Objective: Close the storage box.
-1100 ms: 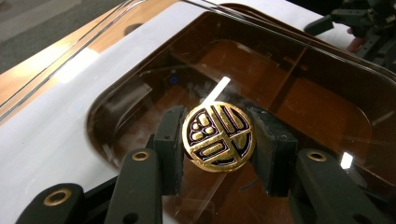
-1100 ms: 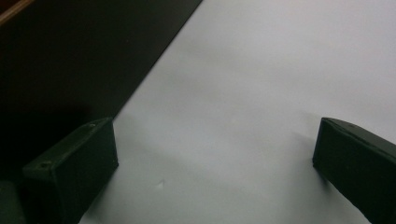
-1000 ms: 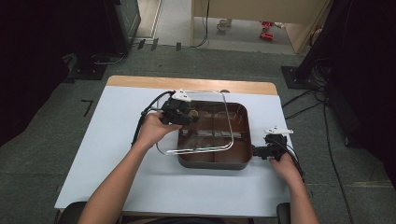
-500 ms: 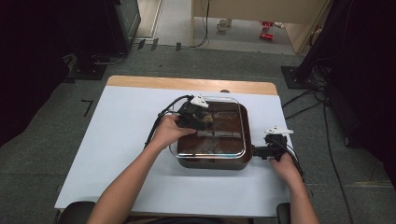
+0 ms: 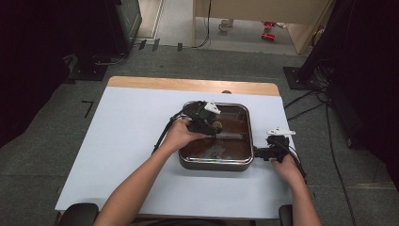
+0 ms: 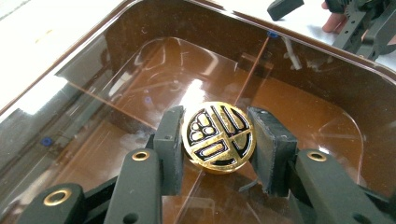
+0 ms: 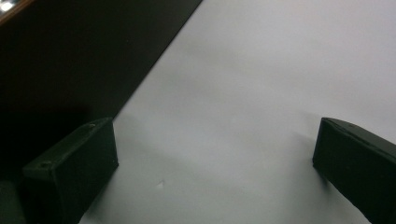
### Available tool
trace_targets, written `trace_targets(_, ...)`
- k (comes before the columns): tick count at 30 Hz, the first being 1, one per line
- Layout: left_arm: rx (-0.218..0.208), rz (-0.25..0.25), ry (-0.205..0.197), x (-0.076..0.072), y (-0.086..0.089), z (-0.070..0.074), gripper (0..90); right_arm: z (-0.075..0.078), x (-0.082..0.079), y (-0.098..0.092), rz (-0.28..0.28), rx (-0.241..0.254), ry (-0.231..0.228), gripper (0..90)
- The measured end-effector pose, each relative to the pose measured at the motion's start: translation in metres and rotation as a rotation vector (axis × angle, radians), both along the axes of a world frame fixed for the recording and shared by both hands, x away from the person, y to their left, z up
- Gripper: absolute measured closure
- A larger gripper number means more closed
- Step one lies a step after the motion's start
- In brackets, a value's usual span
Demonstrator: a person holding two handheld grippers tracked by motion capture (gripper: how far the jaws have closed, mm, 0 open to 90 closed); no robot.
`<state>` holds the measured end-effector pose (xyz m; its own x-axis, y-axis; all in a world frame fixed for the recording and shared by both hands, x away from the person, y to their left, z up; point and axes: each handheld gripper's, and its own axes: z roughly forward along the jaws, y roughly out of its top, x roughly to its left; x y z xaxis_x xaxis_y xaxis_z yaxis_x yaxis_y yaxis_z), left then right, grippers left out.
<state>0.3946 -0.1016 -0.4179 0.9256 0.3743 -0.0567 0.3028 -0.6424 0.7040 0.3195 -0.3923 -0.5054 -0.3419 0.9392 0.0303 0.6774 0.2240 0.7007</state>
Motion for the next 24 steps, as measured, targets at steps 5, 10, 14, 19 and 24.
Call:
trace_targets(5, -0.004, 0.004, 0.013, 0.0010, -0.0004, -0.0031, 59.3, 0.0000, 0.0000, 0.0000, 0.000, 0.000, 0.000, 0.0)
trace_targets(10, -0.012, -0.001, 0.020, 0.0022, 0.0004, -0.0038, 59.3, 0.0000, 0.0000, 0.0000, 0.000, 0.001, 0.000, 0.0)
trace_targets(14, -0.009, -0.003, 0.017, 0.0021, 0.0002, -0.0038, 59.1, 0.0000, -0.0001, 0.0000, 0.000, 0.000, 0.000, 0.0)
trace_targets(19, -0.016, -0.002, 0.029, 0.0027, 0.0010, -0.0041, 57.8, 0.0001, -0.0001, 0.0000, 0.000, -0.001, 0.001, 0.0)
trace_targets(24, -0.042, -0.001, 0.061, 0.0045, 0.0043, -0.0012, 46.5, 0.0001, -0.0001, 0.0000, 0.000, -0.001, 0.001, 0.0)
